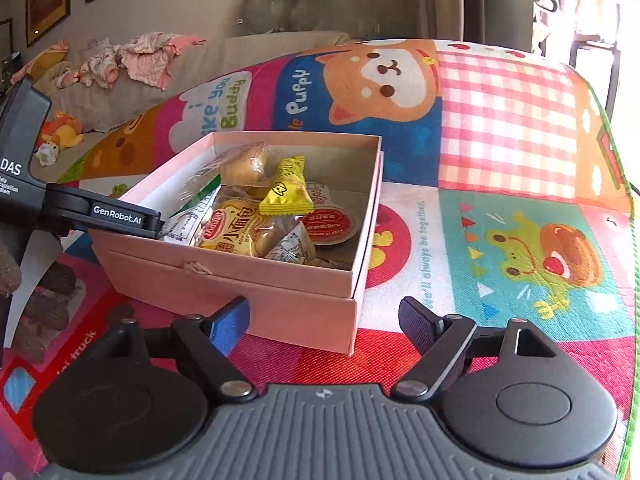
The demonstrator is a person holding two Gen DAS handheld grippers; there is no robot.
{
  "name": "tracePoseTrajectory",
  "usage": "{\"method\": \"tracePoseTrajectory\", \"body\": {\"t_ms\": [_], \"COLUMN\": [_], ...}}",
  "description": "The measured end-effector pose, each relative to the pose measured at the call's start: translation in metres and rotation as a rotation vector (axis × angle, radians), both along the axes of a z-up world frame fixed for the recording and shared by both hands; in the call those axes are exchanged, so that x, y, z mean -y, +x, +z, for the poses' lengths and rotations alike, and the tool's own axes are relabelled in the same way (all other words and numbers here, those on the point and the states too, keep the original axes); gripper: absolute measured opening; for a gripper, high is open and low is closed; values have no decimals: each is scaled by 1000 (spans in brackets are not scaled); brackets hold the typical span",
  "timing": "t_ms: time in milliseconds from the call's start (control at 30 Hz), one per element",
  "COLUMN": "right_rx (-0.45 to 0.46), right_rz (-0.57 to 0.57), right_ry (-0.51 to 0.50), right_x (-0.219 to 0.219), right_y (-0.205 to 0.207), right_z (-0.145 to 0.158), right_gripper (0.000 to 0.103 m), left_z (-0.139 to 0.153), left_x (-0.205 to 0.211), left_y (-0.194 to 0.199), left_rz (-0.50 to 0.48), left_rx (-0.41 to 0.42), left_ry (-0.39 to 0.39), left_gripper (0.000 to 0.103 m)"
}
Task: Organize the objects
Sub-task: 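Release the pink box wall with the left gripper while withdrawing the right gripper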
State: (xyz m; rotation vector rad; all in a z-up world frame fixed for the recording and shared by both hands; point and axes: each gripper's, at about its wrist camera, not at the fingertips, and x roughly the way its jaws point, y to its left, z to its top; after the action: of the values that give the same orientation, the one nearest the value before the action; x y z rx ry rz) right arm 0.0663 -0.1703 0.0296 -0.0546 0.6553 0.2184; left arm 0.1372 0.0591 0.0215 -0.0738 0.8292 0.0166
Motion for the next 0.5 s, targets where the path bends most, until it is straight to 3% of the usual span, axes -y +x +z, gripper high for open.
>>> {"method": "tracePoseTrajectory", "body": {"t_ms": [133,267,433,500], "right_rx": [7,6,-64,-72], "right_rz": [-38,-58,-69,-62], "right_ry": [-7,4,-14,-21], "right_x": [6,11,9,6], "right_y": [-7,-31,-66,-81], "right_z": [8,13,2,-4], "right_gripper": [85,103,103,103], "left_z": [16,37,48,42], "left_x": [-6,-14,-4,7], "left_y": [-13,-48,-125,-157], "left_rz": [27,36,14,-5], "left_rx": [50,101,171,192], "left_ry": [13,-29,-66,-44], "left_gripper": [76,79,77,77]}}
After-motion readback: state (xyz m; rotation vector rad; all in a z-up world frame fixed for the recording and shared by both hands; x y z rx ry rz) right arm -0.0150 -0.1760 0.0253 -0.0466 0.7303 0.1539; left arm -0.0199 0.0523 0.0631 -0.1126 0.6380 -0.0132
